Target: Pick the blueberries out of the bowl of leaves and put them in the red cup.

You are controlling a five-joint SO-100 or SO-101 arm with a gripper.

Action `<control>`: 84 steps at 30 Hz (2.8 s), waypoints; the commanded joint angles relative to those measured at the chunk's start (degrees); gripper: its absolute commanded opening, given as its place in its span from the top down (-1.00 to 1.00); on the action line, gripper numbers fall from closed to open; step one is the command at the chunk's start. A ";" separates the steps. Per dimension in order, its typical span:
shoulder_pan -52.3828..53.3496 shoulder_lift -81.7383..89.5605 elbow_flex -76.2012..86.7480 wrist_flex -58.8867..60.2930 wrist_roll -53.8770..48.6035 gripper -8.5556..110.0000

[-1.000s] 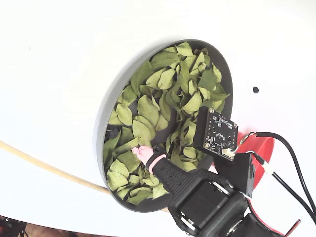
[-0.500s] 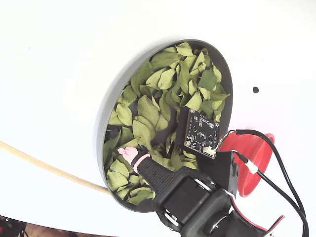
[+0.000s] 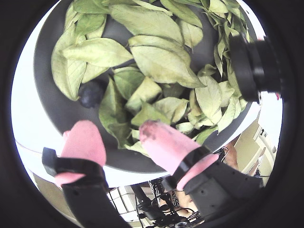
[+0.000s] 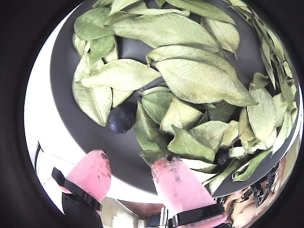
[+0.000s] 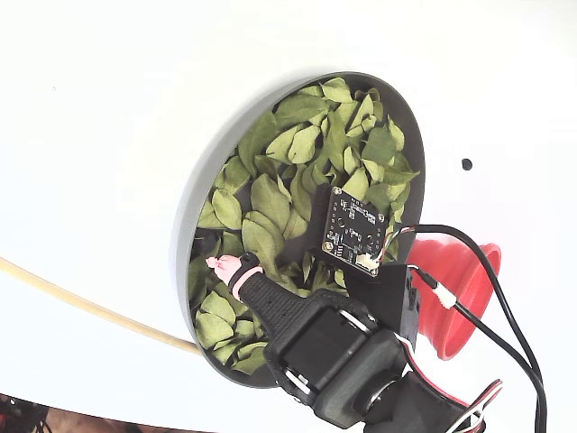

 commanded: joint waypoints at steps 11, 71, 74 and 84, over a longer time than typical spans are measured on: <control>-0.18 -3.87 -2.81 -4.22 1.58 0.58; -3.16 -17.31 -6.15 -12.57 11.16 0.56; -3.16 -17.67 -5.71 -12.83 10.99 0.57; -3.43 -18.98 -5.27 -12.92 10.99 0.66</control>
